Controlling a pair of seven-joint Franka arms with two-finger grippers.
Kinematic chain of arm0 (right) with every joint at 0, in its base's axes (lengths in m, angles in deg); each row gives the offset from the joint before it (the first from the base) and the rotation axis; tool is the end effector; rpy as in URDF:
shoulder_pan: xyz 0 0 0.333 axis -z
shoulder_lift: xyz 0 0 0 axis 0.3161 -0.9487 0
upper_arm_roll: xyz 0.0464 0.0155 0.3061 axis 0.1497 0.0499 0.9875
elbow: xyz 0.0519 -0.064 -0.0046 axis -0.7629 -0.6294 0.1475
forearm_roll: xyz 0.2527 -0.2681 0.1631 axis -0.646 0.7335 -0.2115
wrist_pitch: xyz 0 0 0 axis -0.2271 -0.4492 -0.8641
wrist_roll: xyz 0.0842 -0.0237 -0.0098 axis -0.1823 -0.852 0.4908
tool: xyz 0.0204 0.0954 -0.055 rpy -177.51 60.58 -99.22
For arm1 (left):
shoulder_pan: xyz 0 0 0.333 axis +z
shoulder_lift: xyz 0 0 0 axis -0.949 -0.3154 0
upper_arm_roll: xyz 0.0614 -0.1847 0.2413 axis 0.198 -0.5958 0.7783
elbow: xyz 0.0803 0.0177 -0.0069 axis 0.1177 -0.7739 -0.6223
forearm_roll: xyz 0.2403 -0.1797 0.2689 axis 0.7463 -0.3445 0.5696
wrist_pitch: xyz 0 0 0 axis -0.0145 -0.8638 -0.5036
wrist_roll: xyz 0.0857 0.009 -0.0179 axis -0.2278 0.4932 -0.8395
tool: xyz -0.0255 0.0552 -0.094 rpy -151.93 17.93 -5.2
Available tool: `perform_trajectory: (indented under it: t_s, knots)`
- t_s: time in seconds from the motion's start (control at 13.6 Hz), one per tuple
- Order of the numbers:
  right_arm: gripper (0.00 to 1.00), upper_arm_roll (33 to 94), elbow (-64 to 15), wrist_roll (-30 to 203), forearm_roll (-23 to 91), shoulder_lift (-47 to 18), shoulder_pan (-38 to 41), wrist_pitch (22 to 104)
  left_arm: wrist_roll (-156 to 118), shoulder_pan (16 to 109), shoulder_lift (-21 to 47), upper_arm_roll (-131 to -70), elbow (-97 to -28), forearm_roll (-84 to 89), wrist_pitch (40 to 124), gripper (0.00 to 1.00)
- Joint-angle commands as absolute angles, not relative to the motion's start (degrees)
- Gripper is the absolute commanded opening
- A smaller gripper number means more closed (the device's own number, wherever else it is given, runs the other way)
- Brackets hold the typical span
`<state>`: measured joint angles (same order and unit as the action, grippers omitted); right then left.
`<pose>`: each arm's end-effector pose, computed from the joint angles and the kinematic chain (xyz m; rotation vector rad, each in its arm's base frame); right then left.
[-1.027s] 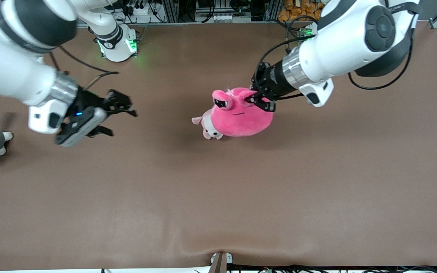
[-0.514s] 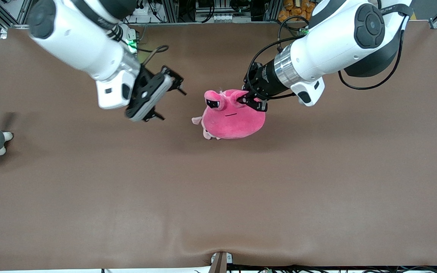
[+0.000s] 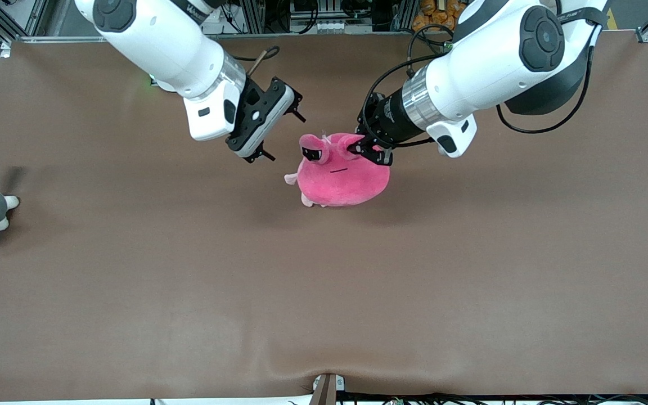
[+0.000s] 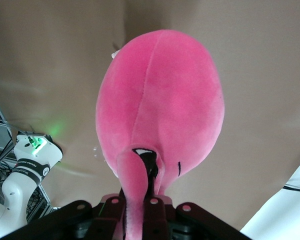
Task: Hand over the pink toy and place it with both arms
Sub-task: 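Grasp the pink plush's other ear with the right gripper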
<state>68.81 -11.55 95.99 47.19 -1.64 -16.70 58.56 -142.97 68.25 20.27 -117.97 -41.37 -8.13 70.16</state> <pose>0.5198 0.3973 0.5776 -2.5006 -1.0054 -0.2353 0.5417 -0.3935 0.5790 1.8524 2.1104 -0.7215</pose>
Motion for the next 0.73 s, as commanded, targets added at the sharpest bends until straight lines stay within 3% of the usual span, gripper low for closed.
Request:
perform_trajectory:
  t_s: [0.0, 0.66]
  knots:
    - [1.00, 68.09, -11.91, 93.02, 47.09, -1.55, -19.97, 62.25, -145.18, 67.40, 19.47, -117.55, -39.60, -8.26, 70.89, 0.00]
    - [1.00, 68.09, -11.65, 93.10, 50.25, -4.54, -21.39, 68.32, -145.79, 67.31, 19.73, -117.55, -39.69, -7.99, 70.89, 0.00]
